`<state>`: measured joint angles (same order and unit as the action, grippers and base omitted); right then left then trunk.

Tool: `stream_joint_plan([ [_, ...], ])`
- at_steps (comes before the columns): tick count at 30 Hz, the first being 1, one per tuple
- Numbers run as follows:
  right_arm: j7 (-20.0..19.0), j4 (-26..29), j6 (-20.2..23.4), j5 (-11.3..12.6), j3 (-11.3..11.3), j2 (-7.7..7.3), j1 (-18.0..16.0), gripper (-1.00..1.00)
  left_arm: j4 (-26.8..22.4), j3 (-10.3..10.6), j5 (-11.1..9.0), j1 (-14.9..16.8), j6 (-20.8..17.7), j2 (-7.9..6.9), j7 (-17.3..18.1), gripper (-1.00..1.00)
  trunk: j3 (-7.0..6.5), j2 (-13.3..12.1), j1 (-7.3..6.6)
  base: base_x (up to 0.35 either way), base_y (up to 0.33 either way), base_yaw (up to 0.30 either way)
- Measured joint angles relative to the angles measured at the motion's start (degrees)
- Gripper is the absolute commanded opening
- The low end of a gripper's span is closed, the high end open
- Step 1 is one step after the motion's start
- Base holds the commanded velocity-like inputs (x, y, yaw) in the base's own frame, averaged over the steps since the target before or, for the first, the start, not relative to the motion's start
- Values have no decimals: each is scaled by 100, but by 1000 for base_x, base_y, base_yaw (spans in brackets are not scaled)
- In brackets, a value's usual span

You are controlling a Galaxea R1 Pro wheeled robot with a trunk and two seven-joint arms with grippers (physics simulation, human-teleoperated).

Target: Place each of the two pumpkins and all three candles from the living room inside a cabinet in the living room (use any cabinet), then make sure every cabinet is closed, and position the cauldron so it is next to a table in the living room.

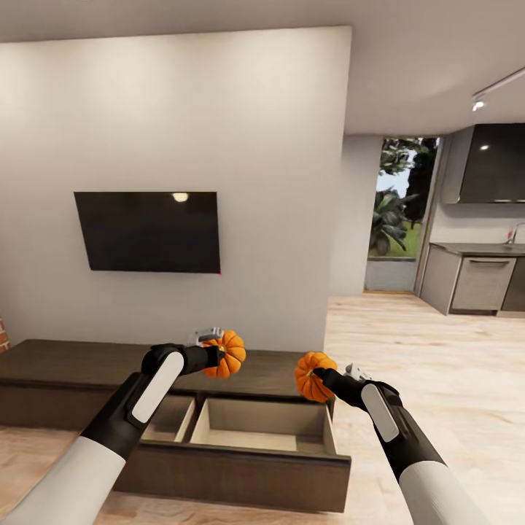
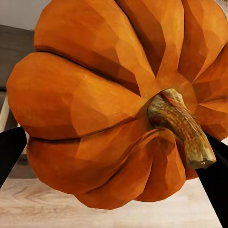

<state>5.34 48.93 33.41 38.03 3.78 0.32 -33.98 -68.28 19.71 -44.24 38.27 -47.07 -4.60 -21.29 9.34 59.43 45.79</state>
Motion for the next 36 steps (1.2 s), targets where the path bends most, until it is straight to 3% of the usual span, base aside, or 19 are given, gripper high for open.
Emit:
stream_joint_plan([
  [13, -11, 0, 0, 6, -9, 0, 0, -100, -32, 25, -7, -1, -3, -2, 10, -100, 0, -1, 1, 55, -53, 0],
  [17, -22, 0, 4, 9, -16, 0, 0, -100, -59, 241, -33, -2, -2, -13, 14, -100, 0, -1, 1, 2, -2, 0],
  [21, -31, 0, 4, 9, -18, 2, 0, -100, -71, 327, -16, -6, -6, -16, 21, -100, 0, -1, 1, 0, 0, 0],
  [27, -41, 3, 0, 11, -52, 2, -2, -100, -92, 386, -19, -10, -11, -47, 98, -100, 108, 238, 133, 0, 0, 0],
  [32, -39, 2, -1, 12, -170, 0, -5, -100, -122, 386, -26, -10, -1, -67, 599, -100, 198, 439, 243, 0, 0, 0],
  [36, -41, 4, 0, 7, -188, 2, -5, -100, -130, 385, -14, -11, -8, -69, 702, -100, 270, 600, 331, 0, 0, 0],
])
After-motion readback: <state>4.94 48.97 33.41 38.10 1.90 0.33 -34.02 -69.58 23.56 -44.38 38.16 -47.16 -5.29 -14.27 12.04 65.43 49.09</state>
